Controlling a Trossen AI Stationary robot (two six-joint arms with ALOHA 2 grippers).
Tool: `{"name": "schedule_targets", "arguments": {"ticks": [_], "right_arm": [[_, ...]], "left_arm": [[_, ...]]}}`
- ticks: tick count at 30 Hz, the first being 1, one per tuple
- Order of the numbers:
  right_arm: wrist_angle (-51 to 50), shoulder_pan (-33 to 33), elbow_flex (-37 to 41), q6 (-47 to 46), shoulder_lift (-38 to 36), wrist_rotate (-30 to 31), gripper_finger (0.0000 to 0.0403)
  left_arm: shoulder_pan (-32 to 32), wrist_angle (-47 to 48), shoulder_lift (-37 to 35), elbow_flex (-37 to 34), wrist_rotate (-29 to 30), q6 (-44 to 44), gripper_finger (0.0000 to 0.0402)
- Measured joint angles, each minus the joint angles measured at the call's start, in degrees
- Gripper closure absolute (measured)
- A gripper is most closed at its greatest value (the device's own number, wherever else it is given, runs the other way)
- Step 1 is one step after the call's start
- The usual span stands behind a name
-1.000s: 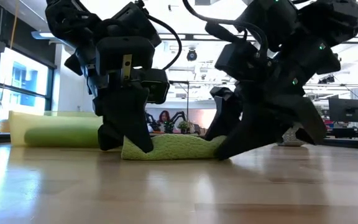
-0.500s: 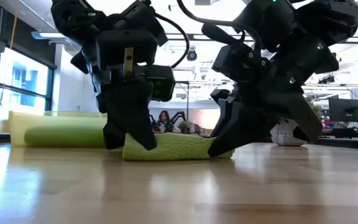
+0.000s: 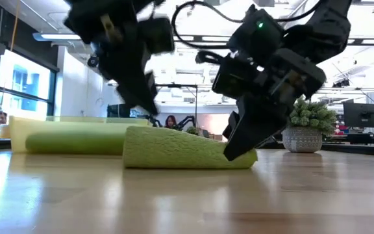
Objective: Roll microfiber towels into tight, uniform cylinder then place into a basket
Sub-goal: Roll the light green microfiber towel
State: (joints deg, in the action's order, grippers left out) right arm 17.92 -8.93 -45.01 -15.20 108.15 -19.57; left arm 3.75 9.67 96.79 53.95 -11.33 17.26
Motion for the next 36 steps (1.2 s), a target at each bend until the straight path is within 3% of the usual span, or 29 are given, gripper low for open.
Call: {"name": "schedule_targets", "arguments": {"ticks": [4,9,17,23,28,36], "right_arm": [[-0.1,2.4,0.1,-8.3,0.1,-5.2,0.0397],[-0.3,3.4,0.0,-13.0,-0.1,-5.4,0.0397],[-0.3,3.4,0.0,-13.3,-0.1,-5.0,0.0396],[-0.5,3.4,0.0,-13.1,-0.1,-5.0,0.0396],[-0.5,3.4,0.0,-13.0,-0.1,-4.9,0.0396],[-0.9,3.4,0.0,-12.9,-0.1,-4.9,0.0396]], "left_arm": [[4.1,-0.7,-1.0,0.1,7.9,-6.9,0.033],[8.8,-4.7,1.2,0.2,14.4,-11.2,0.0329],[10.6,-5.1,4.9,0.2,23.6,-8.0,0.0282],[10.6,-5.3,6.6,0.2,23.3,-5.3,0.0232],[10.6,-5.0,8.0,0.3,23.2,-3.5,0.022],[11.0,-3.7,7.2,0.2,31.9,-4.3,0.022]]}}
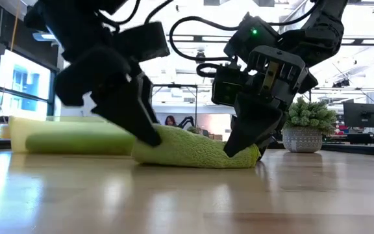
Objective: Roll microfiber towels into tight, uniform cylinder then place into a basket
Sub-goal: Roll the light green microfiber towel
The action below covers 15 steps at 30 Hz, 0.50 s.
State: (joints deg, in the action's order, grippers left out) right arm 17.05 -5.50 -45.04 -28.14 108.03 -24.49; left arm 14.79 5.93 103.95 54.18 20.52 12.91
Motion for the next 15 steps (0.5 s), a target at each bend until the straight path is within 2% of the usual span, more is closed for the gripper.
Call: {"name": "schedule_targets", "arguments": {"ticks": [4,8,15], "right_arm": [[-0.1,0.0,0.0,0.0,0.0,0.0,0.0396],[-0.2,0.0,0.0,0.1,0.0,0.0,0.0396],[-0.1,0.0,0.0,0.1,0.0,0.1,0.0396]], "left_arm": [[0.4,2.0,-1.9,0.0,-1.3,1.5,0.0218],[2.0,2.3,-3.5,0.0,0.2,1.3,0.0218],[4.8,-2.5,-3.4,0.1,0.5,-4.2,0.0218]]}}
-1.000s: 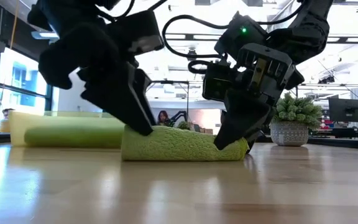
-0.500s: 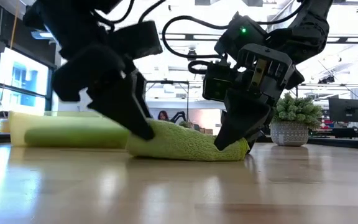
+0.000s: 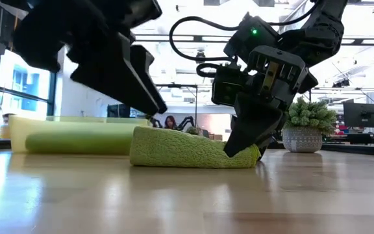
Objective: Roll microfiber towels into tight, uniform cylinder then place into a basket
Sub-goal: Roll the light green microfiber towel
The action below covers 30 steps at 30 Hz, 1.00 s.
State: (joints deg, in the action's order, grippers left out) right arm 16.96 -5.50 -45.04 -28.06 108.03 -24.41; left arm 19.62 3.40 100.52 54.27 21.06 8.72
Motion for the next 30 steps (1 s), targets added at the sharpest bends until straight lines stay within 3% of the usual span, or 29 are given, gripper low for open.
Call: {"name": "schedule_targets", "arguments": {"ticks": [16,20,26,30], "right_arm": [[0.1,0.0,0.0,2.5,0.0,0.0,0.0389],[-0.4,0.0,0.1,7.7,-1.2,0.3,0.0343],[-5.1,1.0,0.0,15.9,-7.7,0.3,0.0253],[-7.7,0.6,-0.2,24.3,-12.6,1.1,0.0217]], "left_arm": [[-3.6,2.2,7.2,0.2,-2.7,4.1,0.0218],[-4.0,2.3,7.2,0.2,-6.2,6.8,0.0218],[-4.0,2.6,7.3,0.1,-6.4,9.6,0.0218],[-4.0,2.5,7.3,0.1,-6.5,10.0,0.0218]]}}
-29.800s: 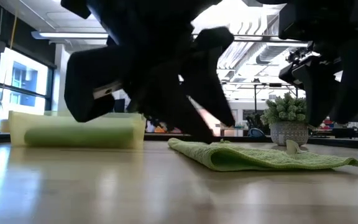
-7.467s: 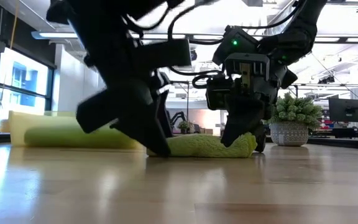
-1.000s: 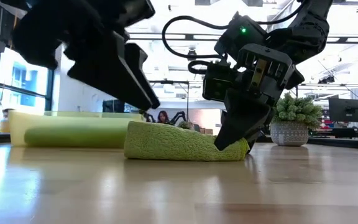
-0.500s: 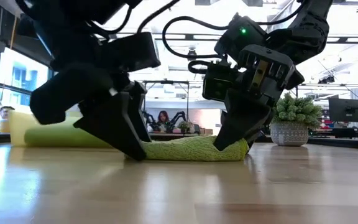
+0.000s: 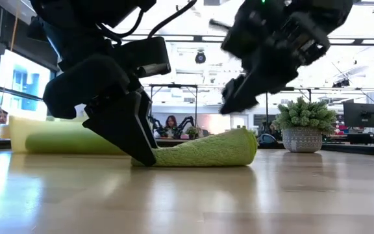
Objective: Roll microfiber towels into tight, uniform cylinder then place into a basket
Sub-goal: Roll the light green microfiber towel
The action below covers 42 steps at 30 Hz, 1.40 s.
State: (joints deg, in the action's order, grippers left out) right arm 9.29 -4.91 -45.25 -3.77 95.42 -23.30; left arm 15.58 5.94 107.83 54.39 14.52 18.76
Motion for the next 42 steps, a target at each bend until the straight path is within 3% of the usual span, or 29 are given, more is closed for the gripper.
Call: {"name": "schedule_targets", "arguments": {"ticks": [5,8,12,17,23,35,42], "right_arm": [[1.7,-6.2,0.0,14.0,-1.9,6.1,0.0207],[1.9,-10.6,-0.1,21.1,-0.8,15.2,0.0206],[2.9,-13.9,-0.1,22.3,1.8,27.6,0.0206],[4.0,-14.7,-0.1,20.5,5.9,29.4,0.0206],[4.7,-14.4,-0.1,20.3,8.3,36.8,0.0206],[2.8,-12.9,-0.2,17.1,8.5,36.8,0.0209],[3.1,-11.9,-0.4,15.7,10.2,36.9,0.0254]], "left_arm": [[-0.4,0.0,0.1,0.0,-0.4,1.0,0.0218],[-0.7,0.0,0.1,-0.1,-0.8,1.2,0.0218],[-0.9,-0.1,0.1,-0.1,-0.8,1.2,0.0218],[-0.9,-0.1,0.1,-0.1,-0.8,1.2,0.0218],[-0.9,-0.2,0.2,-0.2,-0.6,1.7,0.0218],[-1.0,-0.2,-0.4,-0.2,0.0,2.1,0.0218],[-1.0,-0.5,-1.7,-0.4,-0.2,2.1,0.0218]]}}
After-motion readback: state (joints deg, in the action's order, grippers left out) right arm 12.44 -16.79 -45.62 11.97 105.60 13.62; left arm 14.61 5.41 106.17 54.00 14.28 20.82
